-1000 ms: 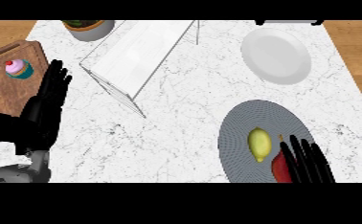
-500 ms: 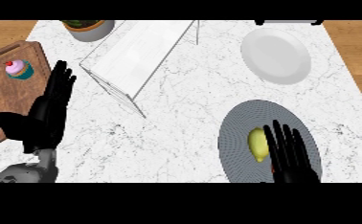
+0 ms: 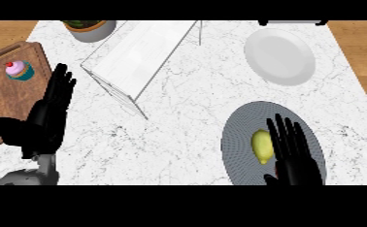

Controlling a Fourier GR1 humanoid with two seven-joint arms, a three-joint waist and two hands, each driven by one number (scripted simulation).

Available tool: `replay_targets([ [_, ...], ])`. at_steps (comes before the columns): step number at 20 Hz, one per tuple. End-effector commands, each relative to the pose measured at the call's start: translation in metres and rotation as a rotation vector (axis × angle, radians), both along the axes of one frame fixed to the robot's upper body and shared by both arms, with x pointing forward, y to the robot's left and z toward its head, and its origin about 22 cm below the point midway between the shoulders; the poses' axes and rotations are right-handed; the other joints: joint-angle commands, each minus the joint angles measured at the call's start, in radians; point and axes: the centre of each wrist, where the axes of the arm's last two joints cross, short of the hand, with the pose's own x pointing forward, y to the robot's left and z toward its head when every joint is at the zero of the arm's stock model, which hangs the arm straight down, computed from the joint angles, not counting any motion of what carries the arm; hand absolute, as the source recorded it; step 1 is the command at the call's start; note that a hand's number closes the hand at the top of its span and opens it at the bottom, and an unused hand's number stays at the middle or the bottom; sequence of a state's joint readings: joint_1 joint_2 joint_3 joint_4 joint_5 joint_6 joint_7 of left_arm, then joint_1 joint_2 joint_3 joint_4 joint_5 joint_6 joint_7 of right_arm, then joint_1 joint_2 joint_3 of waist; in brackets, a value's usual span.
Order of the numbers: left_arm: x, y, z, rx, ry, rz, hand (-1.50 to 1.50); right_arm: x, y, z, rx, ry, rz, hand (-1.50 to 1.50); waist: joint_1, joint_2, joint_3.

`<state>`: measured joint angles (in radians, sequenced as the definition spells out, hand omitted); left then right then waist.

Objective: Pick the lemon from the placemat and place it in the tiered shelf

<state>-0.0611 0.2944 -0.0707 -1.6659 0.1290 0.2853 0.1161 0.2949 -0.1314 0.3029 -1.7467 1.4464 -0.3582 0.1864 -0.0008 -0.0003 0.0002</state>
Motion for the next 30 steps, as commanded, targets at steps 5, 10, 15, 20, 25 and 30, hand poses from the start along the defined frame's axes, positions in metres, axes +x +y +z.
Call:
replay_targets([
  [5, -0.005, 0.001, -0.014, 0.006, 0.002, 0.000, 0.00, 0.018, -0.012, -0.030, 0.037, -0.032, 0.027, -1.50, 0.001, 0.000, 0.000],
  [10, 0.000, 0.004, 0.001, -0.005, 0.001, -0.009, 0.00, 0.040, -0.007, -0.018, 0.016, -0.033, 0.038, -1.50, 0.001, 0.000, 0.000],
  [15, 0.006, 0.006, -0.010, 0.002, 0.003, -0.005, 0.00, 0.040, -0.009, -0.043, 0.023, 0.016, 0.041, -1.50, 0.000, 0.001, 0.000],
  [20, -0.003, 0.006, 0.004, -0.007, -0.009, 0.003, 0.00, 0.048, 0.012, -0.054, -0.012, 0.075, 0.068, 1.50, 0.006, 0.000, 0.000],
  [25, -0.004, -0.004, -0.005, -0.012, -0.001, -0.001, 0.00, 0.062, -0.011, -0.047, -0.142, -0.060, 0.087, 1.50, 0.004, 0.000, 0.000],
  [30, 0.002, -0.016, 0.004, -0.001, -0.004, -0.050, 0.00, 0.080, 0.039, -0.036, -0.227, 0.171, 0.419, 1.50, 0.055, 0.010, -0.001],
])
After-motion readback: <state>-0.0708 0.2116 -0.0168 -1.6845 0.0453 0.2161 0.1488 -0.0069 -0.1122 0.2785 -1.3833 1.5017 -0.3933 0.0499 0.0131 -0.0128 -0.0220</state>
